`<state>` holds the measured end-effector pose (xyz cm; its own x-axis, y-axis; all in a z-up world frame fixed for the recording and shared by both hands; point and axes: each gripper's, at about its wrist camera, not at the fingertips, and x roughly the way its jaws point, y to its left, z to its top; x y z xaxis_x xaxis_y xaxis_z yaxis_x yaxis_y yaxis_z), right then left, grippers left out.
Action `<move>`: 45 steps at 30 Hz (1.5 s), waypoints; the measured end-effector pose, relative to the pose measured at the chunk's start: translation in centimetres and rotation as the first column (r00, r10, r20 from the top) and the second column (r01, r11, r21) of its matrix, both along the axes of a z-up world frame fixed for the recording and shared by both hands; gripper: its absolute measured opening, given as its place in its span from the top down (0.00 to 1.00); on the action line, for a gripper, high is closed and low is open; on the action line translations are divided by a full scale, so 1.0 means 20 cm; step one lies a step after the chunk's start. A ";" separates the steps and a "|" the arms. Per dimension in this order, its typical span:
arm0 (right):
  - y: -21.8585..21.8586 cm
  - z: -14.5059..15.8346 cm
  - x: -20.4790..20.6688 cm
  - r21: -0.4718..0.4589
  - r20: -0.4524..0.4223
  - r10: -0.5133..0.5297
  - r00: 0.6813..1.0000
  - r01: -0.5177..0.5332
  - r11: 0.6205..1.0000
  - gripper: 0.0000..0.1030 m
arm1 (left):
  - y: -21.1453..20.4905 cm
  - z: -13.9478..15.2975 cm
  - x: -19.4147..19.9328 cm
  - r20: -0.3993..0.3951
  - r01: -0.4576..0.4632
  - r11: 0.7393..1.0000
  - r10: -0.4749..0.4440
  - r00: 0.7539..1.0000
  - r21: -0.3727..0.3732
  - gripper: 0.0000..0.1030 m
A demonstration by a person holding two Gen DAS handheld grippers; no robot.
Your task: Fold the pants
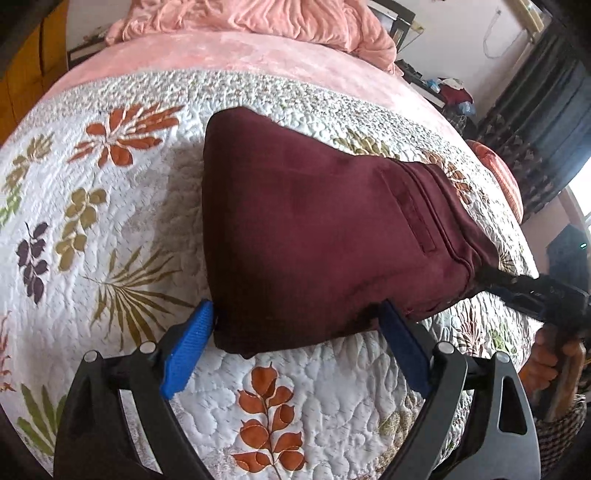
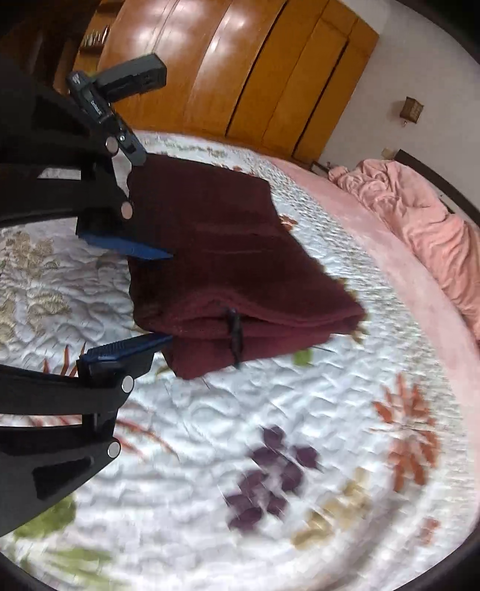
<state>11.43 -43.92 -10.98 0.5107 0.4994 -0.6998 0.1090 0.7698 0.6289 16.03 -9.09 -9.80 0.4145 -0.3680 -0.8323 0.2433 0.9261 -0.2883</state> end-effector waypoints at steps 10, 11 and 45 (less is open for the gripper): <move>0.18 0.19 0.05 -0.131 0.080 0.072 0.994 -0.061 0.990 0.59 | -0.03 0.08 -0.07 0.056 -0.014 0.999 0.012 0.998 0.041 0.13; 0.20 0.16 0.06 -0.157 0.058 0.071 0.996 -0.061 0.986 0.61 | -0.03 0.08 -0.08 0.061 -0.017 0.999 0.014 0.998 0.048 0.13; 0.52 0.47 -0.40 -0.559 0.110 -0.019 0.994 0.078 0.825 0.04 | 0.01 0.45 -0.43 0.201 -0.150 0.966 0.107 0.974 0.210 0.08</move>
<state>3.42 -33.58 -1.64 0.6026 0.0076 -0.7980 0.1177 0.9882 0.0983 7.33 -8.83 -0.88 0.6017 -0.1158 -0.7903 0.1475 0.9885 -0.0325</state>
